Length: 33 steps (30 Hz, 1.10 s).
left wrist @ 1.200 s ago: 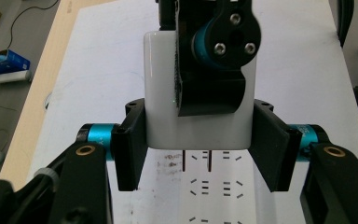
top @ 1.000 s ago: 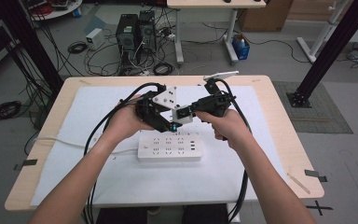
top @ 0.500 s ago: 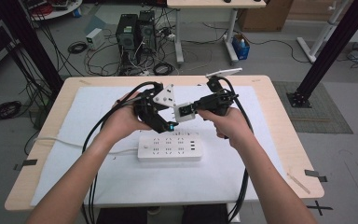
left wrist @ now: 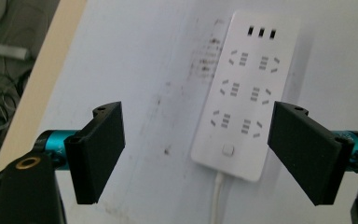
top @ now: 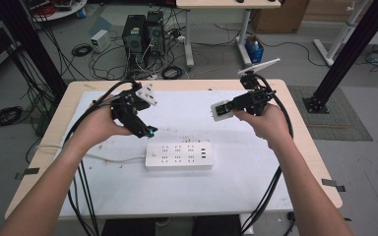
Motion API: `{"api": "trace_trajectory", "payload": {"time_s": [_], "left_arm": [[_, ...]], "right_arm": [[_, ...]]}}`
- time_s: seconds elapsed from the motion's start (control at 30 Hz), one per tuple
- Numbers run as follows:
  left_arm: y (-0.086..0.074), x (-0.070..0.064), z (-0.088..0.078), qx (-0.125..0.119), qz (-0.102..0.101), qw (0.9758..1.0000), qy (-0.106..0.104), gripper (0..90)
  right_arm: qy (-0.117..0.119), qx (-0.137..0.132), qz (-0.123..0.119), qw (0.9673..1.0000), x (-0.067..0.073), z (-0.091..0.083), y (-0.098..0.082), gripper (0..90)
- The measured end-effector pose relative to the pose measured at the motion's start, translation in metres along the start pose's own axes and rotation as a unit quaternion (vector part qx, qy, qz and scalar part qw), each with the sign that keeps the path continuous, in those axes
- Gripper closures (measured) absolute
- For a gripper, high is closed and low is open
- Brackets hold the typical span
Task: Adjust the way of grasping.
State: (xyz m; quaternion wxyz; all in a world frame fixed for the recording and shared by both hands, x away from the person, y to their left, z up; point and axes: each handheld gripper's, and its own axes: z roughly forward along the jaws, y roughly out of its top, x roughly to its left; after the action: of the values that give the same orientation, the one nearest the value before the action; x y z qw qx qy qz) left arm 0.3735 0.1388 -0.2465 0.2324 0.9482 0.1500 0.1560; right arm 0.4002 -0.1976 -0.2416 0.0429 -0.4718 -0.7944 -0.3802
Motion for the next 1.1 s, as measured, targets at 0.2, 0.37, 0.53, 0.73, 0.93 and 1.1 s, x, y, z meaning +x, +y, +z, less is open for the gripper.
{"api": "trace_trajectory", "payload": {"time_s": [0.2,0.37,0.53,0.73,0.93,1.1], "left_arm": [[-0.019,0.013,-0.013,0.030,-0.038,0.9987,0.013,19.0],[-0.033,0.025,-0.014,0.068,-0.072,0.9950,0.011,18.9],[-0.046,0.035,-0.011,0.102,-0.097,0.9900,0.009,19.0],[-0.053,0.038,-0.012,0.109,-0.106,0.9883,0.007,19.0],[-0.055,0.038,-0.014,0.109,-0.110,0.9879,0.009,19.0],[-0.054,0.037,-0.015,0.105,-0.109,0.9885,0.011,19.0]], "right_arm": [[-0.072,0.014,-0.015,0.9972,-0.009,-0.016,-0.002,62.2],[-0.141,0.041,-0.040,0.9883,-0.012,-0.024,-0.006,62.2],[-0.186,0.060,-0.062,0.9787,-0.013,-0.031,-0.007,62.2],[-0.208,0.071,-0.070,0.9729,-0.015,-0.037,-0.010,62.1],[-0.212,0.076,-0.075,0.9714,-0.018,-0.039,-0.011,62.1],[-0.213,0.079,-0.077,0.9708,-0.021,-0.041,-0.013,62.1]]}}
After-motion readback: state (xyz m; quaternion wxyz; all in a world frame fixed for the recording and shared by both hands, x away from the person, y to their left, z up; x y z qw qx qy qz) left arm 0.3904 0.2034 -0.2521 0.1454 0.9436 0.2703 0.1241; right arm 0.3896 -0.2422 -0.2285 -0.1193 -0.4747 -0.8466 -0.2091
